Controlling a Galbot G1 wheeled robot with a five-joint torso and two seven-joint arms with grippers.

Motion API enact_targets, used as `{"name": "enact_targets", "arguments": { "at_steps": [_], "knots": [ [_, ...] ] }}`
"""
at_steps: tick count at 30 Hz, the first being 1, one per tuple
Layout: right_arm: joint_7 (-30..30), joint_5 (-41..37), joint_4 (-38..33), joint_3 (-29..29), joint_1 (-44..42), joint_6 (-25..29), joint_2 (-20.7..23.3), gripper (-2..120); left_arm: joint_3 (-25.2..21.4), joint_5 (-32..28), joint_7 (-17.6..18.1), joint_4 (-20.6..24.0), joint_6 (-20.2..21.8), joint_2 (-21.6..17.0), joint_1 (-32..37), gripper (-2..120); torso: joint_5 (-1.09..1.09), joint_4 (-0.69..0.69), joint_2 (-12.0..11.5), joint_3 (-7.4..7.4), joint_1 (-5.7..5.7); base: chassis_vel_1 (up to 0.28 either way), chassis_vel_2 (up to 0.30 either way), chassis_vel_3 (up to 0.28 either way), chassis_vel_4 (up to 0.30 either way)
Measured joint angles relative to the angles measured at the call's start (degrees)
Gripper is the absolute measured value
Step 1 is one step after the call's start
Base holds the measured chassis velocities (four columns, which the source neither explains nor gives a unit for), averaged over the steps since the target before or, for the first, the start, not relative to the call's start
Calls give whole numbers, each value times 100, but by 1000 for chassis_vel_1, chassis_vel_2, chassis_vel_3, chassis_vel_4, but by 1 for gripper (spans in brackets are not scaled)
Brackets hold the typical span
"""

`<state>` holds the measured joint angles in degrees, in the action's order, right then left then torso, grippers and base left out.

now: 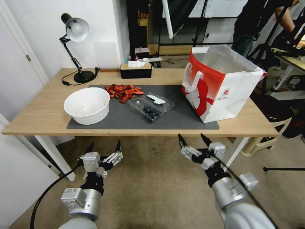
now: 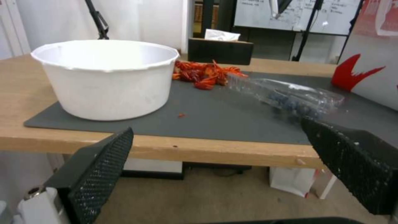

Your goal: Close the takeout container lid, then place the container into the takeout bag.

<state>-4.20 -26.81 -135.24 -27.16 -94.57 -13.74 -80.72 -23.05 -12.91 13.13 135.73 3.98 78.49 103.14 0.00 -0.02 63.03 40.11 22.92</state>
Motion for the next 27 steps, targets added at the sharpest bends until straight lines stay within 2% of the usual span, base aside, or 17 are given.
{"name": "enact_targets", "arguments": {
  "at_steps": [1,2,3,6,9,10,12,19,23,27],
  "knots": [
    [83,-554,51,-20,220,-99,154,100,-6,-11,-9,-39,-19,-14,-9,100,0,3,0,0,0,0,0,0,0],
    [83,-554,51,-20,220,-99,154,100,-6,-11,-9,-39,-19,-14,-9,100,0,3,0,0,0,0,0,0,0],
    [157,-1052,130,-23,418,-173,306,100,-7,-23,-24,-90,-34,-40,-41,100,1,4,0,0,0,0,0,0,0],
    [218,-1410,208,-27,559,-208,411,100,-4,-34,-41,-140,-41,-69,-78,100,1,3,0,0,0,0,0,0,0],
    [451,-2376,588,81,1049,-278,725,100,-12,-46,-110,-257,-126,-103,-115,100,1,2,0,0,0,0,0,0,0],
    [451,-2376,588,81,1049,-278,725,100,-12,-46,-110,-257,-126,-103,-115,100,1,2,0,0,0,0,0,0,0],
    [675,-2937,952,264,1489,-299,924,100,-34,-35,-156,-326,-191,-87,-125,100,1,2,0,0,0,0,0,0,0],
    [930,-3470,1430,512,2087,-362,1121,100,-38,-2,-170,-401,-195,-25,-139,100,1,3,-1,0,1,0,0,0,0],
    [1497,-4738,2258,909,3312,-746,1328,100,-98,21,-171,-552,-213,51,-143,100,-1,3,-1,1,2,0,0,0,0],
    [1902,-5035,2736,1253,3920,-1091,1277,100,-154,28,-171,-573,-219,95,-118,100,1,2,-1,0,2,0,0,0,0]
  ]
}}
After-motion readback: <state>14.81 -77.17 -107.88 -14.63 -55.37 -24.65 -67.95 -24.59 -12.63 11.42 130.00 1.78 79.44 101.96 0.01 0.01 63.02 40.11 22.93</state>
